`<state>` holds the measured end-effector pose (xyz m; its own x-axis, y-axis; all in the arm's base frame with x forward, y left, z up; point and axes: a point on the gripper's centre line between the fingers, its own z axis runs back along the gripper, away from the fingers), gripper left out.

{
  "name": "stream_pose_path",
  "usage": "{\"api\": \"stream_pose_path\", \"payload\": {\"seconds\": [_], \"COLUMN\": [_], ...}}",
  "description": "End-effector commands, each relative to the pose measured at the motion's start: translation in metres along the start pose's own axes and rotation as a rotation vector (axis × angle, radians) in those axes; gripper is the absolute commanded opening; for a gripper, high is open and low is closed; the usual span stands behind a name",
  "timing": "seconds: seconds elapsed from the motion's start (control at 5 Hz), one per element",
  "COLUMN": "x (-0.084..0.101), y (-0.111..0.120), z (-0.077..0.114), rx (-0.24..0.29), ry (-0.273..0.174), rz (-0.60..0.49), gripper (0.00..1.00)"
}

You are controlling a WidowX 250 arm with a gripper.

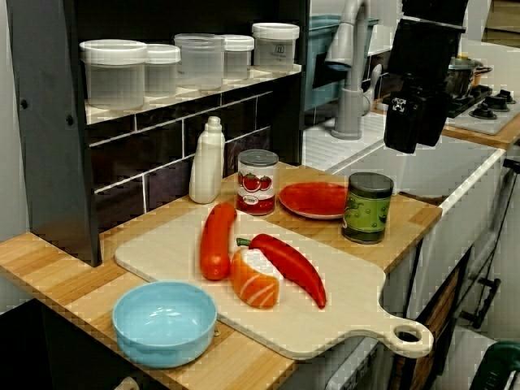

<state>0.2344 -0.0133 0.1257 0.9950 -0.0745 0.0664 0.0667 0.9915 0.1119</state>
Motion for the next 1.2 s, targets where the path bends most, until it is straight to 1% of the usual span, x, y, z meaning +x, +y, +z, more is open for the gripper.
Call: {"api": "stream_pose_path", "payload": {"seconds": [0.0,0.2,0.4,0.8,1.0], "x": [0.015,0.021,0.023,0.023,0.023], "y": [0.000,0.002,0.003,0.001,0.000], "z": [0.008,0.001,-0.004,-0.010,-0.016], "rx": [-0.051,-0.095,-0.119,-0.120,-0.112], "ry": [-0.023,-0.008,-0.001,-0.019,-0.027], "rz": [-0.011,-0.029,-0.050,-0.052,-0.048], "gripper": [1.00,1.00,1.00,1.00,1.00]}}
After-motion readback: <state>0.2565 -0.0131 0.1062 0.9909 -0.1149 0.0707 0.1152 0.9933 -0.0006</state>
